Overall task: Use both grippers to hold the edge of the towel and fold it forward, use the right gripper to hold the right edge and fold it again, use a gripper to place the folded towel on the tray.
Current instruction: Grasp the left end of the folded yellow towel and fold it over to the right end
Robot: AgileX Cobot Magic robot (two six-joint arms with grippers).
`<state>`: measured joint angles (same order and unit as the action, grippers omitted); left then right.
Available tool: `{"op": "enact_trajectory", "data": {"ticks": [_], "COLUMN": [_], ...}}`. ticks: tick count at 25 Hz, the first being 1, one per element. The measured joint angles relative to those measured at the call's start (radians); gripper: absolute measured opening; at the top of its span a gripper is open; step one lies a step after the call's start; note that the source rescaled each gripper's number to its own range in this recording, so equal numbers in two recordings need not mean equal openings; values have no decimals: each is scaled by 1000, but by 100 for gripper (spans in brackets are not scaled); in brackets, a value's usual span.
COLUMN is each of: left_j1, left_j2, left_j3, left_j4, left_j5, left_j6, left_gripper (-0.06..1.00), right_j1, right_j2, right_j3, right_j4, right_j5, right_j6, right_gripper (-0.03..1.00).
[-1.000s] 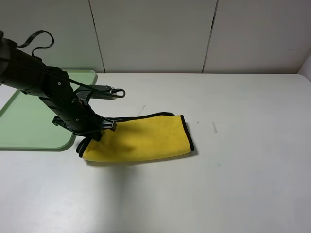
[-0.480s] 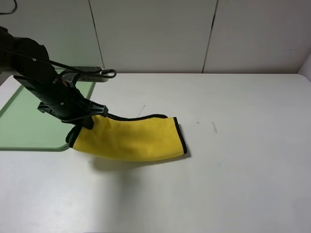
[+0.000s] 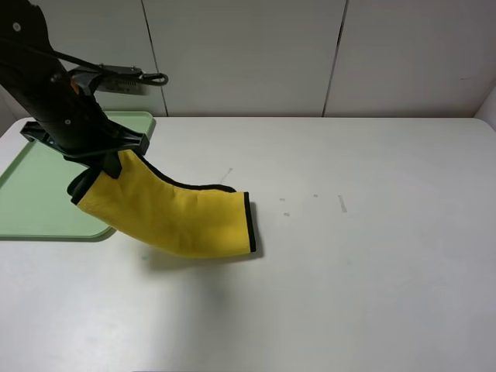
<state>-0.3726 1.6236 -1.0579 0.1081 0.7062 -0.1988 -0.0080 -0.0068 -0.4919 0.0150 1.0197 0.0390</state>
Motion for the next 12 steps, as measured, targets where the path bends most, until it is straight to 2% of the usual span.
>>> {"op": "enact_trajectory", "data": {"ticks": [4,12], "left_j1": [-21,-121], "left_j2": [0,99], "left_j3": [-49,-106], "left_j4": [0,-12], "left_j5": [34,37], "left_j6": [-5,-15], "left_gripper": [7,7], "right_j1": [0,0], "right_j2": [0,0], "right_j3": [0,0], "right_j4": [0,0], "right_j5": [0,0], "right_j6": [0,0], "right_gripper": [100,100]}}
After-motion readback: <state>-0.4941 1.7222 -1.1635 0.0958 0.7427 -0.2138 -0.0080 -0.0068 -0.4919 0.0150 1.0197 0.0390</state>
